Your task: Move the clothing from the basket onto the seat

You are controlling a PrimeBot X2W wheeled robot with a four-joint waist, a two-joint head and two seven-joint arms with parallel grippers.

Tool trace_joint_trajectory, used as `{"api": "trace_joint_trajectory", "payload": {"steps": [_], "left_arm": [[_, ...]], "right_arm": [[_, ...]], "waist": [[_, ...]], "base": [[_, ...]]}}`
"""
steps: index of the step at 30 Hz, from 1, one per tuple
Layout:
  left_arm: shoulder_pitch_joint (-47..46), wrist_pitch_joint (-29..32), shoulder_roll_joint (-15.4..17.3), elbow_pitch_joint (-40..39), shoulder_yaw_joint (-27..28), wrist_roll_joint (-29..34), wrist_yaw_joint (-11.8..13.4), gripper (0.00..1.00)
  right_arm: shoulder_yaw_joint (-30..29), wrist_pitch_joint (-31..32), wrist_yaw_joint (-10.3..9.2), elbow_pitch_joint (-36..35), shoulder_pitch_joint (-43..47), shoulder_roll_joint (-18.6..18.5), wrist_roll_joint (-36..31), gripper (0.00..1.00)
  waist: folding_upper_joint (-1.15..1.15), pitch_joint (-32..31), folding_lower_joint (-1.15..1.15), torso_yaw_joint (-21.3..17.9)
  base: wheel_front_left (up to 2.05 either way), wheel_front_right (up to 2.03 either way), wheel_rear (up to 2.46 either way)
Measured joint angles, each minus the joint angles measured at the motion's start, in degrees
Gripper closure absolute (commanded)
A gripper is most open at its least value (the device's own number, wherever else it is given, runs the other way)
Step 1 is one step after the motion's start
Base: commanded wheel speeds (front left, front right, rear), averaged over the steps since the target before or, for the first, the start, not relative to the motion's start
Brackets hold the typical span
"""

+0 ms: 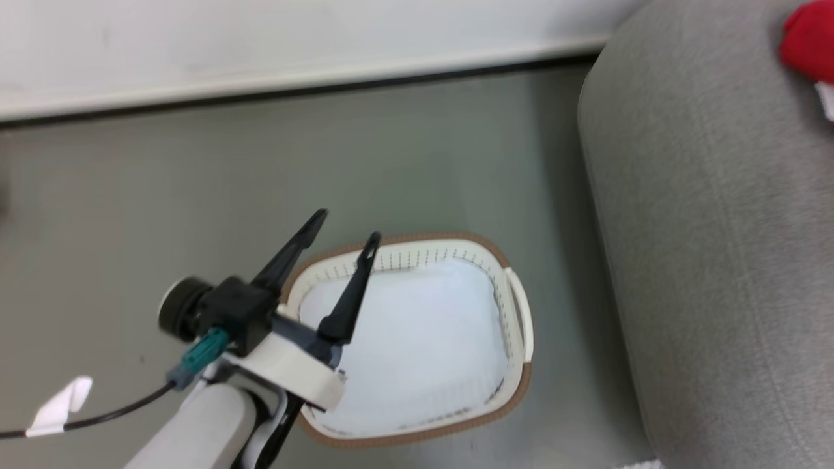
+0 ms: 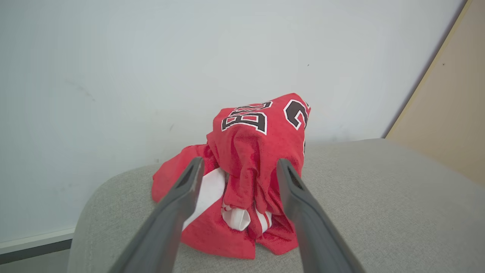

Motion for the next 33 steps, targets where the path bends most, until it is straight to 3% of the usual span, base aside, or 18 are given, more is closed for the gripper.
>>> {"api": "trace_joint_trajectory", "payload": {"steps": [9, 16, 24, 33], "left_arm": [[11.62, -3.41, -1.72, 5.95, 6.23, -3.83, 4.83, 0.0], [21.79, -3.78, -3.33, 6.9, 12.96, -2.9, 5.45, 0.0], [29.61, -3.79, -8.14, 6.23, 20.42, 3.54, 2.57, 0.0], [32.82, -3.79, -12.68, 7.83, 25.85, 8.28, -2.24, 0.0]], "right_arm": [[19.82, -0.44, 0.0, -18.25, 22.92, 3.01, 12.61, 0.0], [27.49, -0.44, 0.01, -26.55, 38.83, 5.11, 16.3, 0.0], [31.17, -0.44, 0.01, -28.18, 49.96, 5.82, 19.35, 0.0], [33.65, -0.44, 0.01, -25.74, 52.41, 5.87, 21.57, 0.0]], "waist": [[0.0, -13.24, -0.01, 1.44], [0.0, -21.98, -0.02, 4.09], [0.0, -27.49, -0.01, 7.62], [0.0, -29.98, 0.0, 8.79]], "base": [[0.0, 0.0, 0.0], [0.0, 0.0, 0.0], [0.0, 0.0, 0.0], [0.0, 0.0, 0.0]]}}
